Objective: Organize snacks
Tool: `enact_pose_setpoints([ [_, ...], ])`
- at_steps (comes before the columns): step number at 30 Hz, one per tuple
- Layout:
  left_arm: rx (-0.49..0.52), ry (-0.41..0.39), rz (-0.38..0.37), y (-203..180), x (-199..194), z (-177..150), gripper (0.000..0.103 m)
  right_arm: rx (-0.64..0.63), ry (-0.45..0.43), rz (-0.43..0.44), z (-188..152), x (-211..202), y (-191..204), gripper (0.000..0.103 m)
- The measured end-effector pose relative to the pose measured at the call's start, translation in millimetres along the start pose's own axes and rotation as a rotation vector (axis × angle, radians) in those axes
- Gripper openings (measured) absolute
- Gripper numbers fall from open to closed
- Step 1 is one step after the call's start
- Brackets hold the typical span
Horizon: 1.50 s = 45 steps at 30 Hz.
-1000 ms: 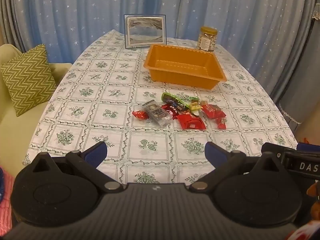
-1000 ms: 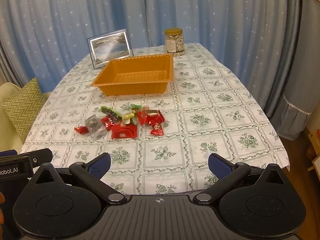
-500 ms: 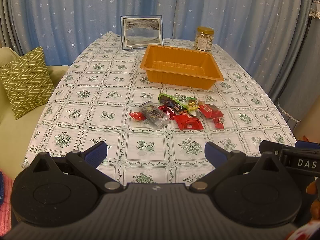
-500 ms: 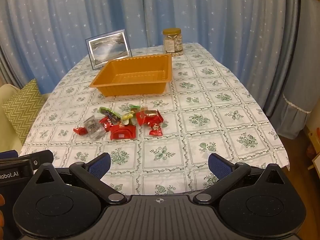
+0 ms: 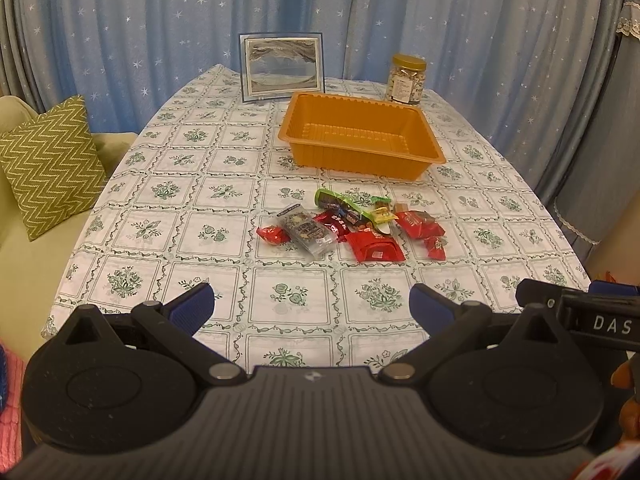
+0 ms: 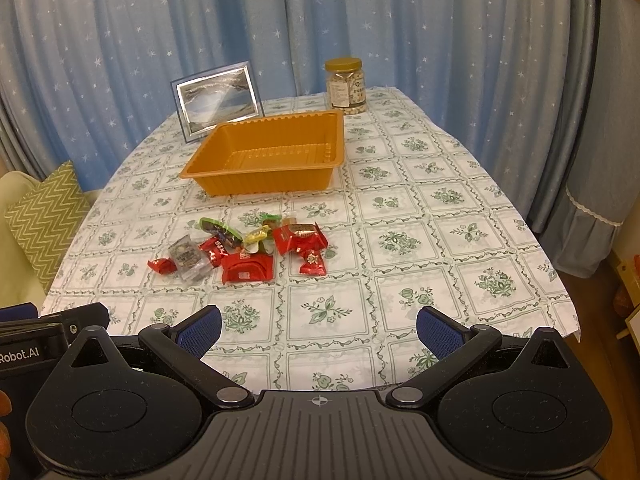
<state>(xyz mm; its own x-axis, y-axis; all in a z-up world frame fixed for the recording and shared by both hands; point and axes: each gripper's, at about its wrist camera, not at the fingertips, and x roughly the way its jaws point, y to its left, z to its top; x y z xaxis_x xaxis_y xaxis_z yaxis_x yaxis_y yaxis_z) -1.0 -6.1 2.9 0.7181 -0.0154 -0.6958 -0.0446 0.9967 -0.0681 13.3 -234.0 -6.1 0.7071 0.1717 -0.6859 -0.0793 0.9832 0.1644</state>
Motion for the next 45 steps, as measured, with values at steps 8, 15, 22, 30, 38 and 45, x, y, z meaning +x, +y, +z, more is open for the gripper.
enact_pose_setpoints([
  [8,0.004,-0.001,0.001,-1.2,-0.3,0.4,0.103,0.001,0.000,0.000,-0.4,-0.1,0.0,0.103],
  [15,0.003,0.000,-0.002,-1.5,-0.9,1.2,0.103,0.001,0.000,0.001,-0.4,0.1,-0.3,0.103],
  [22,0.001,0.000,-0.003,-2.7,-1.5,1.4,0.103,0.004,-0.002,0.002,-0.9,-0.5,-0.7,0.103],
  [30,0.001,-0.001,-0.003,-2.8,-1.5,1.1,0.103,0.006,-0.002,0.002,-1.2,-0.8,-1.1,0.103],
  [38,0.000,-0.001,-0.006,-4.4,-1.8,1.0,0.103,0.005,-0.002,0.002,-1.2,-0.2,-1.4,0.103],
  [45,-0.001,-0.001,-0.007,-5.3,-1.9,0.8,0.103,0.008,-0.001,0.002,-2.1,0.0,-1.6,0.103],
])
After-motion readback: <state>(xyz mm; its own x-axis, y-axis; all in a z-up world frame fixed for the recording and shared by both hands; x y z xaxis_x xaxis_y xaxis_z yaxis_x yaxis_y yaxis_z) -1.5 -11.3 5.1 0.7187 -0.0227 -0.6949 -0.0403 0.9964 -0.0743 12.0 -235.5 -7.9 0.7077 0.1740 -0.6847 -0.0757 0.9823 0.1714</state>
